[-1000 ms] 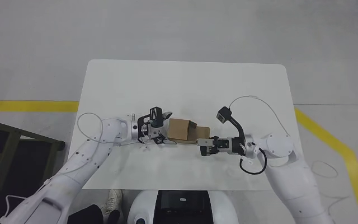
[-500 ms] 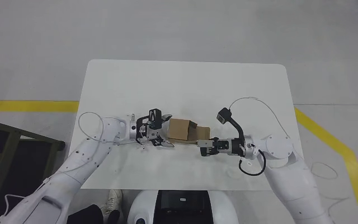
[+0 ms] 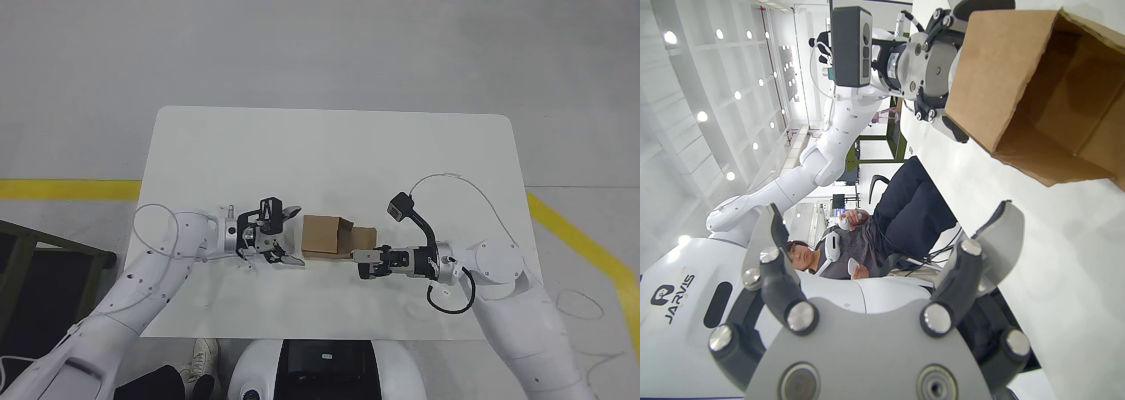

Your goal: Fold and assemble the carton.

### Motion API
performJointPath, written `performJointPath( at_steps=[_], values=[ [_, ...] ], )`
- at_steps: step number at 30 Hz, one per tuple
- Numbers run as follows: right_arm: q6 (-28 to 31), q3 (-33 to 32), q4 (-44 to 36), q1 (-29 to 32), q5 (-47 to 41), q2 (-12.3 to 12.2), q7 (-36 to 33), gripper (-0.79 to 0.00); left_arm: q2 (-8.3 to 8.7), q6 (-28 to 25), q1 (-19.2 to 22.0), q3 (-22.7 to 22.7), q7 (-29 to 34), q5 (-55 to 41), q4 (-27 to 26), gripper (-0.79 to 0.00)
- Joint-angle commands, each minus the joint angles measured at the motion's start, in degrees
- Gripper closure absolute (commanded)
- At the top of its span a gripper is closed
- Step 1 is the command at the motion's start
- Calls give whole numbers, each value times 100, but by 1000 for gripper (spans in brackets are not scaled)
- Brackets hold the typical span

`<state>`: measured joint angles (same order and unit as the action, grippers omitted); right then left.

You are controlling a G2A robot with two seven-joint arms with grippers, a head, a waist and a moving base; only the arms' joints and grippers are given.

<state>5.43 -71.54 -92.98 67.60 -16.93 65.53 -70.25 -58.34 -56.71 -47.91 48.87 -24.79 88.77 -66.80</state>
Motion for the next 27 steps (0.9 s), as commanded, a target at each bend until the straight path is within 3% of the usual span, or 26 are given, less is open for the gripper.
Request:
performJointPath(
  at_steps=[1, 20, 27],
  values=[
    [0, 0, 0, 0, 0, 0, 0, -785, -25, 19, 19, -15, 54, -103, -4, -785],
    [-67, 293, 68, 147, 77, -3, 302, -785, -360, -114, 475, -514, -17, -393, 601, -785],
    [412, 406, 414, 42, 308, 5, 632, -785, -403, -107, 525, -572, -100, -285, 670, -785]
  ],
)
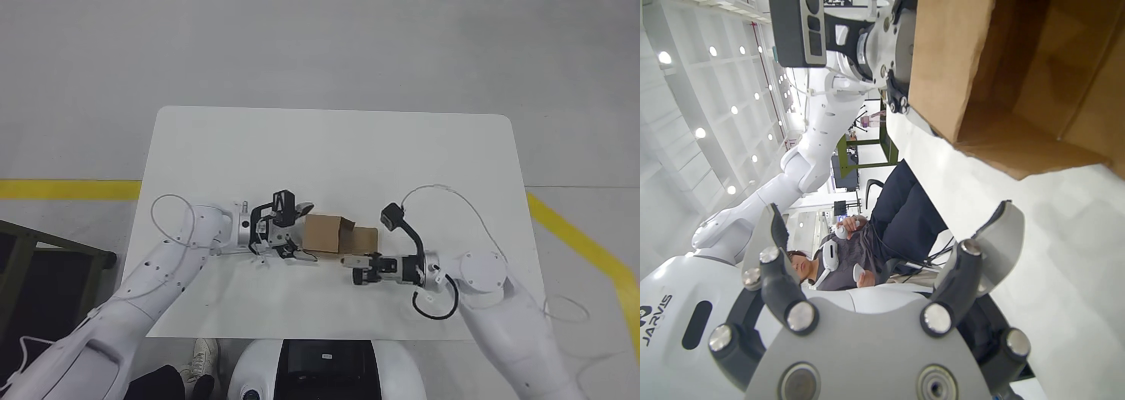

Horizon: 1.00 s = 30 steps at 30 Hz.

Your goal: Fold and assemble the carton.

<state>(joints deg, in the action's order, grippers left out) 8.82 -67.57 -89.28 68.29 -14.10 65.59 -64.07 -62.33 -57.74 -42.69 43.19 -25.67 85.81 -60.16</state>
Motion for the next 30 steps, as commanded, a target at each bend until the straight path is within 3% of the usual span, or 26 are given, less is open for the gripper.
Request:
performJointPath(
  at_steps=[1, 11, 30],
  values=[
    [126, 19, 104, -61, 7, 3, 27, -785, -8, -10, 7, -10, -19, 25, 8, -785],
    [809, 246, 702, -404, -409, 86, 274, -785, -59, -26, 13, -81, -35, 63, 57, -785],
    [1534, 868, 2014, -1177, -1366, 356, 240, -785, -93, -18, 20, -137, -38, 151, 47, -785]
  ],
)
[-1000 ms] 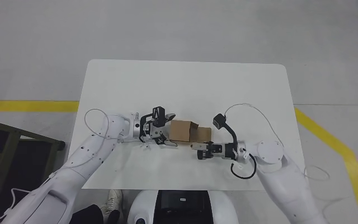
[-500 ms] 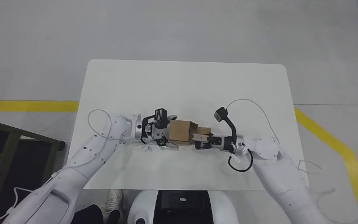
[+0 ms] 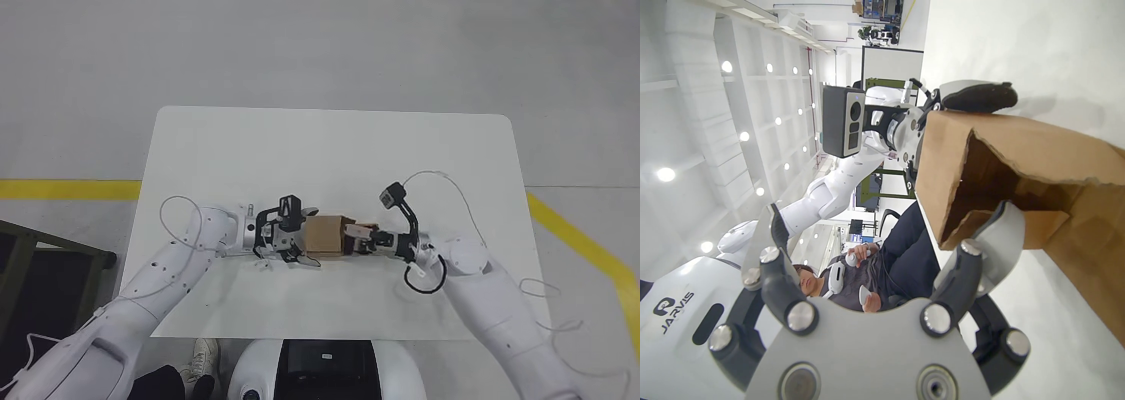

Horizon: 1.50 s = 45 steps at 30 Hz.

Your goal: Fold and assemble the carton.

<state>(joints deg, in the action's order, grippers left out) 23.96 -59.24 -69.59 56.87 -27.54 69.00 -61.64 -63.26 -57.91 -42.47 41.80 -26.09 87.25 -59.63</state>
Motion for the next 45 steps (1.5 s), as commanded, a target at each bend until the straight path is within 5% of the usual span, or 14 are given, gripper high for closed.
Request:
performJointPath(
  at_steps=[1, 27, 45],
  values=[
    [40, 69, 102, -71, -64, 31, -6, -785, -1, -4, -4, 6, 5, 9, -8, -785],
    [389, 553, 990, -548, -463, 332, -106, -785, -24, -4, -129, 87, 157, -25, -111, -785],
    [-370, -686, -233, 158, 285, -150, -343, -785, 28, -6, -191, 289, 263, -34, -211, -785]
  ],
)
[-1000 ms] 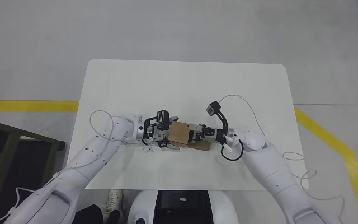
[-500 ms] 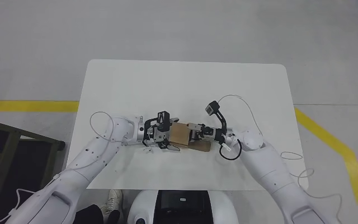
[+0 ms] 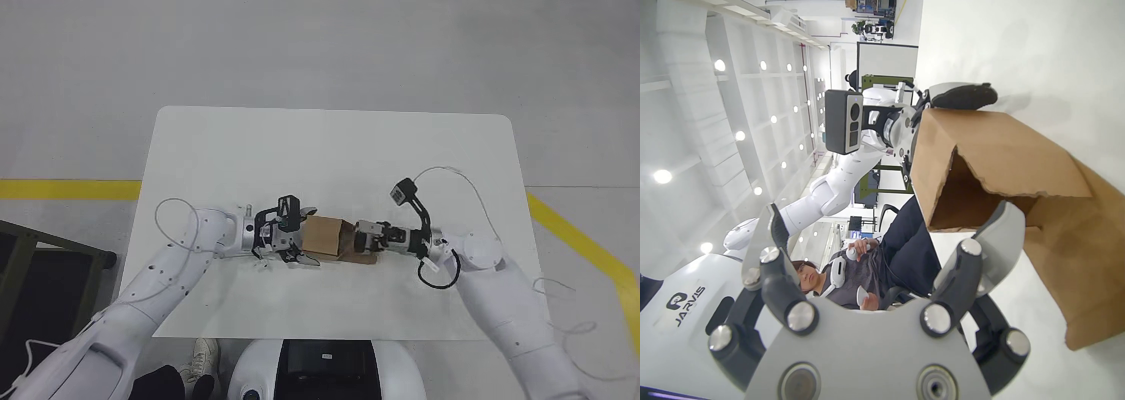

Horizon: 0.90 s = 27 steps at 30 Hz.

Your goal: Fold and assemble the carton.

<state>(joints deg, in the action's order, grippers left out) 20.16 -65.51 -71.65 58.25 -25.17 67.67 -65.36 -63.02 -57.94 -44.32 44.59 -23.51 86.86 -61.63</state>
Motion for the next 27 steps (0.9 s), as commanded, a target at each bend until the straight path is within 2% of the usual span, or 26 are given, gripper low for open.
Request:
performJointPath(
  at_steps=[1, 8, 14, 27],
  values=[
    [6, -96, -41, 25, 99, -30, 49, -785, 7, -6, -13, 19, 9, 6, -21, -785],
    [143, -7, 202, -201, 413, -18, 203, -785, 25, -6, -48, 65, 27, 11, -98, -785],
    [457, 297, 667, -538, 272, 85, 110, -785, 36, -6, -60, 69, 43, 10, -131, -785],
    [519, 749, 860, -897, 95, 186, -737, -785, 55, -6, -86, 105, 61, -17, -152, -785]
  ],
)
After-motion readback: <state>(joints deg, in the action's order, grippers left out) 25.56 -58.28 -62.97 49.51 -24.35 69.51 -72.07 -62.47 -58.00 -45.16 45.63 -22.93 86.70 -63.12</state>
